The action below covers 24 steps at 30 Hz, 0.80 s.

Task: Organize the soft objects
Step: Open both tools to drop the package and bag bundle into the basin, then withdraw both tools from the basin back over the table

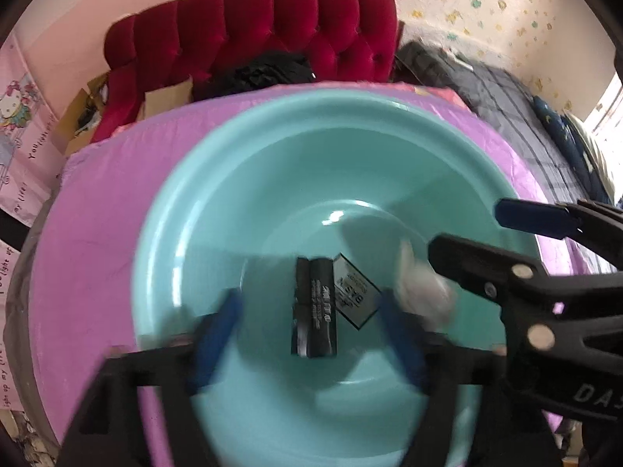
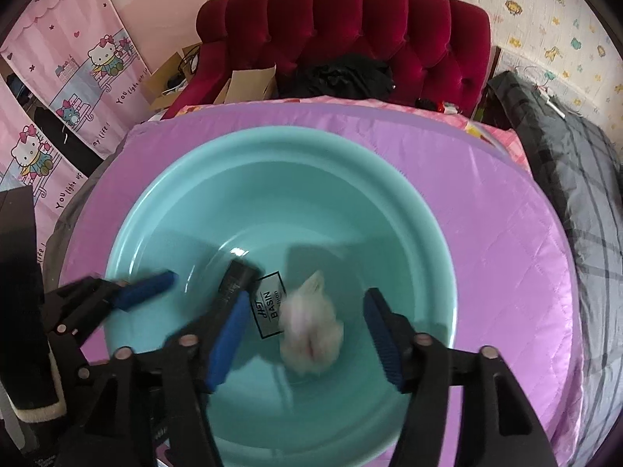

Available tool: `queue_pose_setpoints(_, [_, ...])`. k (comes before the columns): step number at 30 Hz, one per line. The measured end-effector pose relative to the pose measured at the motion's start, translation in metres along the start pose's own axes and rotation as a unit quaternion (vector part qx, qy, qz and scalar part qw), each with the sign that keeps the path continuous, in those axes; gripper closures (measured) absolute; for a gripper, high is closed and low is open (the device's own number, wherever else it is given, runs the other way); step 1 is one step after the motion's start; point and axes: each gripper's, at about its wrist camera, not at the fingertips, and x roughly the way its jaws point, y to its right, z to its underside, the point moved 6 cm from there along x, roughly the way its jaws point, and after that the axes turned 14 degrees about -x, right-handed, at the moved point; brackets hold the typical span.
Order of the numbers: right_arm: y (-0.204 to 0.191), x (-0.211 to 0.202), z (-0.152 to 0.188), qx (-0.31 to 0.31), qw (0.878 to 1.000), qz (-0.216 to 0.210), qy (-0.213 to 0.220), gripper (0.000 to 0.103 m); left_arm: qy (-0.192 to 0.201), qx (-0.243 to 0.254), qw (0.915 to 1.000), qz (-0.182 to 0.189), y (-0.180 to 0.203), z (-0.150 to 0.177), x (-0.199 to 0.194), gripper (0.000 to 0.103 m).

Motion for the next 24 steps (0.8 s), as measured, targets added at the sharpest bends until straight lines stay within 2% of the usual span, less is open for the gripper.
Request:
queue_pose_setpoints(2, [0.002,-0.004,0.0,0.001,1.0,0.004,0.004,0.022,0.018,-0.008,0.9998,0.005,-0.002,-0.003,-0.006,0.002])
queue_pose_setpoints(5, [0.004,-0.007,0.0,0.006,1.0,0.003,0.01,0.001,0.031,-0.002,0.9995,-0.001,-0.002,-0.005,-0.011,0.0])
queue_pose_setpoints(10, [0.006,-0.015,0.001,0.01,1.0,0.007,0.016,0.0,0.035,0.013,0.9992,-0.016,-0.001,-0.002,-0.018,0.0])
queue_pose_setpoints(24, [0.004,-0.051,0.022,0.01,1.0,0.007,0.024,0.0,0.049,-0.005,0.9982,-0.034,-0.012,0.018,-0.057,0.0])
